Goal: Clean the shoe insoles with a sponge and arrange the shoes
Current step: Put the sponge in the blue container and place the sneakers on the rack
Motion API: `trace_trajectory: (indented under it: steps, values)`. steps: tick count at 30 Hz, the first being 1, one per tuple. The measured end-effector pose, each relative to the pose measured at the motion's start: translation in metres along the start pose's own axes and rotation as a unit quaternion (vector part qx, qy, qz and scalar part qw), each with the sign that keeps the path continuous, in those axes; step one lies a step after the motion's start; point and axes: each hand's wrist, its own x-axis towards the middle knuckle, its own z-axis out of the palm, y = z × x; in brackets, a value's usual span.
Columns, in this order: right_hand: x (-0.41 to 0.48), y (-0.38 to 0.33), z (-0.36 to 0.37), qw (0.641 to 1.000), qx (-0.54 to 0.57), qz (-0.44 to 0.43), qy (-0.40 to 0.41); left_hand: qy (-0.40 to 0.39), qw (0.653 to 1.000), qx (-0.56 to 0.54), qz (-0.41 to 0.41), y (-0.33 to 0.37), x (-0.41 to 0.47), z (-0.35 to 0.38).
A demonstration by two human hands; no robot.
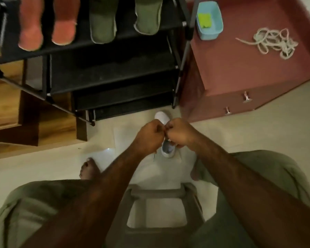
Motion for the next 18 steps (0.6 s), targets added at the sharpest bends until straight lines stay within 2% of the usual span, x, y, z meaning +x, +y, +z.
trace_trajectory:
  steps: [5, 12, 15, 18]
  values:
    - [0.053, 0.055, 0.028, 0.999, 0.007, 0.042, -0.033, -0.092, 0.993, 0.009, -0.074, -0.028, 0.049, 0.038]
    - [0.124, 0.113, 0.067, 0.998, 0.017, 0.048, -0.029, -0.132, 0.975, 0.032, -0.178, -0.065, 0.124, 0.089]
    - [0.147, 0.130, 0.085, 0.997, -0.028, 0.060, -0.048, -0.139, 0.974, 0.072, -0.164, -0.083, 0.143, 0.098]
    - [0.163, 0.142, 0.095, 0.997, -0.046, 0.053, -0.032, -0.167, 0.960, 0.174, -0.140, -0.100, 0.162, 0.103]
